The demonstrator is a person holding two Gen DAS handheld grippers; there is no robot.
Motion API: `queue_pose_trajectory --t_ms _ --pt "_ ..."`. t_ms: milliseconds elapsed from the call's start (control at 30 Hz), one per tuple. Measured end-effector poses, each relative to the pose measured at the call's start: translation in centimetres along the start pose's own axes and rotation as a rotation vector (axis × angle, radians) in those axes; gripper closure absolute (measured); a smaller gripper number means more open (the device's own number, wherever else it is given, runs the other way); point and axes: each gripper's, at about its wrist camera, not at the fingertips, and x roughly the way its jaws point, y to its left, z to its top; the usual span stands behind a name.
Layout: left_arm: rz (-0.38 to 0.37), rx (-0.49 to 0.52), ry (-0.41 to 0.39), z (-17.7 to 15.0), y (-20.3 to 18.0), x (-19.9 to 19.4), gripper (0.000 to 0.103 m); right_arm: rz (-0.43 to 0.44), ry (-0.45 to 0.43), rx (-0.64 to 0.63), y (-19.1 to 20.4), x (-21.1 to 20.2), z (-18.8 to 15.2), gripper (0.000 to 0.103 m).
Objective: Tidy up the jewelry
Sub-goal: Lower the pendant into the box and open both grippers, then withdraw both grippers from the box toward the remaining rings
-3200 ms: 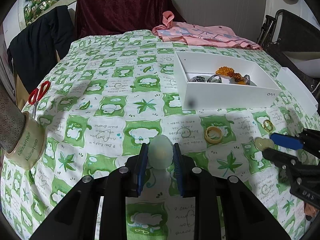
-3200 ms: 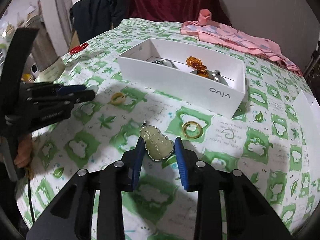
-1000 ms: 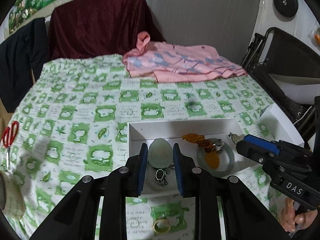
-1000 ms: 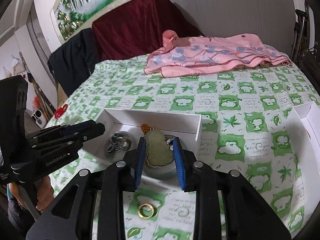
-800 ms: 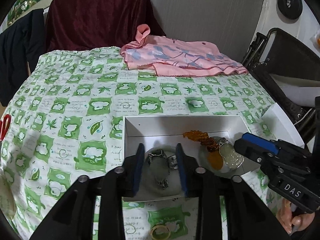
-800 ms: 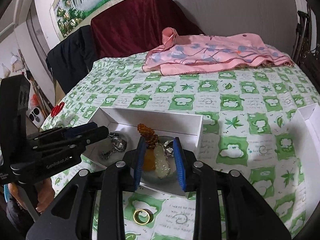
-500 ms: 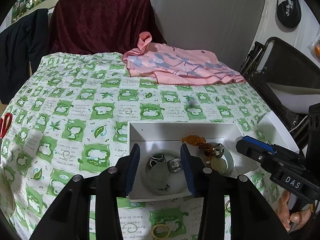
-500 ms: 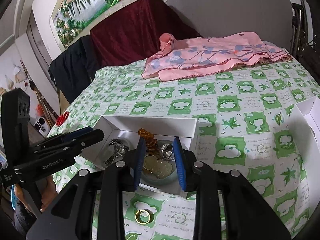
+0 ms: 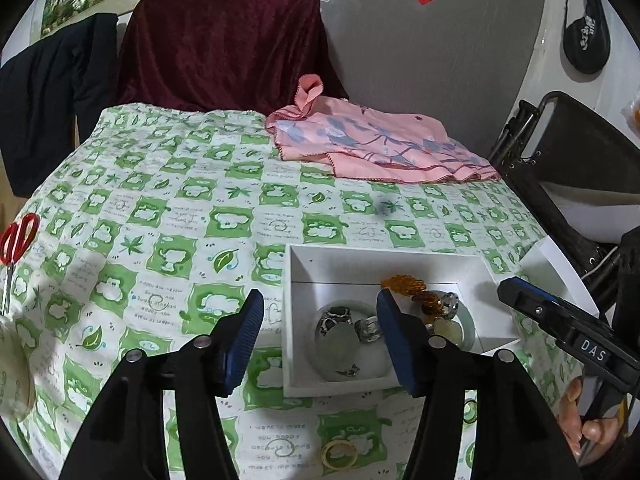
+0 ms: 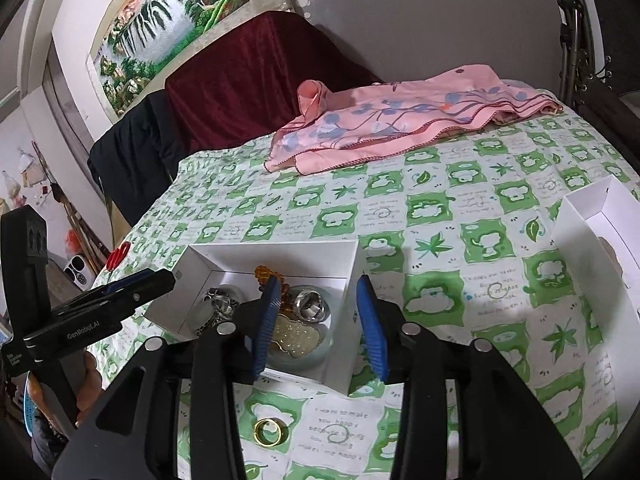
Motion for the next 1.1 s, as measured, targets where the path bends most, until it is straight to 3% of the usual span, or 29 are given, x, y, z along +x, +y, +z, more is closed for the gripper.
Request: queue_pose_trajectory --t_ms 167,333,500,800,1100 --pt "0.029 0.003 0.011 -0.4 0.3 0.4 0.044 -0.046 -0.029 -0.003 -0.4 -0.3 -0.3 0.047" --pt "0.058 -0.004 0.008 -0.8 0.9 0.3 0.036 -0.064 -0.042 0.018 -1.0 -0.5 -0.5 0.038" --pt "0.084 -0.033 0.010 -1.2 1.7 0.2 0.028 -0.101 -0.067 0.049 -1.7 -0.7 -0.7 0.023" --pt "0.160 -0.054 -0.016 -2.7 2.3 -1.2 0.016 -0.132 -0.087 0.103 -2.7 -1.2 -1.3 0.019" --pt "0.209 -0.017 -0.041 -4.2 1.5 -2.7 0.013 -0.159 -0.096 0.084 -2.1 -2.1 -2.4 0.019"
